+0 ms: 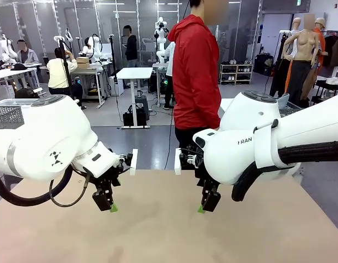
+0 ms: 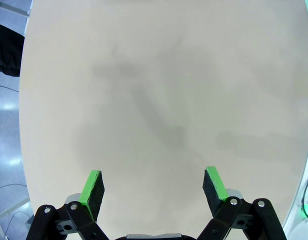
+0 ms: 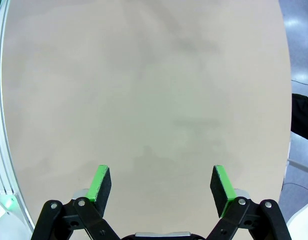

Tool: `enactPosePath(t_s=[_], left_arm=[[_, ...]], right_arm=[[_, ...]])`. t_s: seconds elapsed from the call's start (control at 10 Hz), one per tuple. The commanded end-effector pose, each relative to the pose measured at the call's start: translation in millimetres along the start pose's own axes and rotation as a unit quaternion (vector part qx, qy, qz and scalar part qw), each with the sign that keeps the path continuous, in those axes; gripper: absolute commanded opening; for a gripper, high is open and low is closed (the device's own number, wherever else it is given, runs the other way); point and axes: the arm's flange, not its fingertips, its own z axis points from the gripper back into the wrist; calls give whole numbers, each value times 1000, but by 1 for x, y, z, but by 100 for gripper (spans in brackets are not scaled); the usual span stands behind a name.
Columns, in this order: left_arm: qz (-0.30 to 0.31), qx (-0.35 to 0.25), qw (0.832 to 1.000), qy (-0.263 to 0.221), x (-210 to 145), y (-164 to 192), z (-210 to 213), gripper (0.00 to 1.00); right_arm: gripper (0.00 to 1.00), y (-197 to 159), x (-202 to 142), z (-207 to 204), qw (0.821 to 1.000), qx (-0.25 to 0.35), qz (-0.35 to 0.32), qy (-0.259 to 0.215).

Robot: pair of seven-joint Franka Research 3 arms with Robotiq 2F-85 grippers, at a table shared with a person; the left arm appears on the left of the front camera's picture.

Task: Fold the towels and place them in the basket.
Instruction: When a person lays out a Towel with hook on the table, fold it in half twice.

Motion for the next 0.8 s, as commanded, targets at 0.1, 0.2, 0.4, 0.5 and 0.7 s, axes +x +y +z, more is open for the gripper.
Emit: enactPosePath(t_s=[0.1, 0.2, 0.4, 0.5, 0.7], left_arm=[[-17, -23, 999, -19, 4, 23, 9, 100], [-26, -31, 999, -24, 9, 35, 14, 100], [-32, -63, 997, -21, 11, 47, 16, 100], [-34, -79, 996, -24, 10, 51, 17, 100], [-37, -102, 992, -63, 3, 65, 37, 100]], right_arm=[[100, -21, -3, 6, 1000, 7, -1, 6], [100, -31, -5, 11, 1000, 4, 2, 6], [100, -41, -6, 17, 1000, 25, 8, 0], [100, -43, -7, 20, 999, 36, 16, -4], [100, -49, -17, 38, 997, 63, 16, -38]])
